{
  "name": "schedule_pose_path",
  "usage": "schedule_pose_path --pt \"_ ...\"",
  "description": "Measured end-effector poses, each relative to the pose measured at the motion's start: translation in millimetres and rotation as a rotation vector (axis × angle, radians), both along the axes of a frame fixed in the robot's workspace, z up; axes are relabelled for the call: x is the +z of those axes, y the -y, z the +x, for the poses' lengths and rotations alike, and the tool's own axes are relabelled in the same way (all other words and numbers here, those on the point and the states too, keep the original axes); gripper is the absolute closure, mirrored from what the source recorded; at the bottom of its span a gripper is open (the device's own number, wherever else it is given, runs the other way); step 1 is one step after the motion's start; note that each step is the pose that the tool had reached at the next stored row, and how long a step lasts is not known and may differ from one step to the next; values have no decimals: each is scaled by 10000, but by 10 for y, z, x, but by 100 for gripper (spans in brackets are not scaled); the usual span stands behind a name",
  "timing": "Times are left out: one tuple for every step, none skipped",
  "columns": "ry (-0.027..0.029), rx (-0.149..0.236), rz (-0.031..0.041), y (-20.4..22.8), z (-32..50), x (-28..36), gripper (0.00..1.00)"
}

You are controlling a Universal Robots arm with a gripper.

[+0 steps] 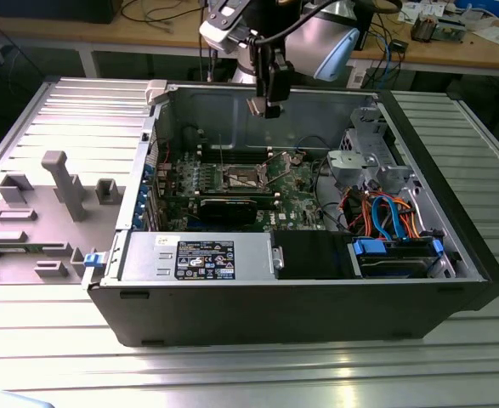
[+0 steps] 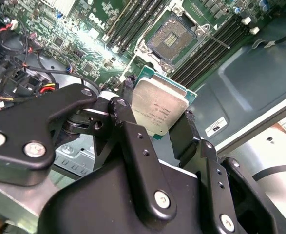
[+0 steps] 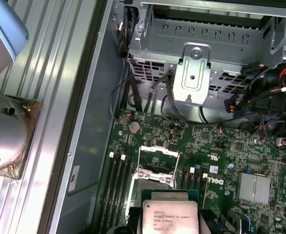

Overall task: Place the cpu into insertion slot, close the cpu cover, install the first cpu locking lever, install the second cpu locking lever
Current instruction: 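Place the cpu into insertion slot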

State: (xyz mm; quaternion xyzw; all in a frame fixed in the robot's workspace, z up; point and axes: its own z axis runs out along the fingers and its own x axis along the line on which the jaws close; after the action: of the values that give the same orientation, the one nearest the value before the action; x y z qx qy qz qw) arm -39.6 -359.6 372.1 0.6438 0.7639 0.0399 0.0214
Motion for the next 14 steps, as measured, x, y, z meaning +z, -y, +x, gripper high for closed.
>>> schedule_pose_path --pt "0 -83 0 0 0 0 46" --pt "-1 -178 0 0 0 0 46" --pt "0 -201 0 0 0 0 46" --pt "-1 -209 -1 0 0 0 46" --pt "0 -211 -1 0 0 0 46" --pt "0 -213 -1 0 0 0 46" --pt "0 -215 0 0 0 0 46" --pt "0 -215 0 0 0 0 46" --pt "0 -216 0 0 0 0 46" --pt "0 -216 0 0 0 0 46" --pt "0 -218 0 0 0 0 46" --pt "0 -219 0 0 0 0 46" --pt "0 -219 -1 0 0 0 46" --pt "0 -224 0 0 0 0 46"
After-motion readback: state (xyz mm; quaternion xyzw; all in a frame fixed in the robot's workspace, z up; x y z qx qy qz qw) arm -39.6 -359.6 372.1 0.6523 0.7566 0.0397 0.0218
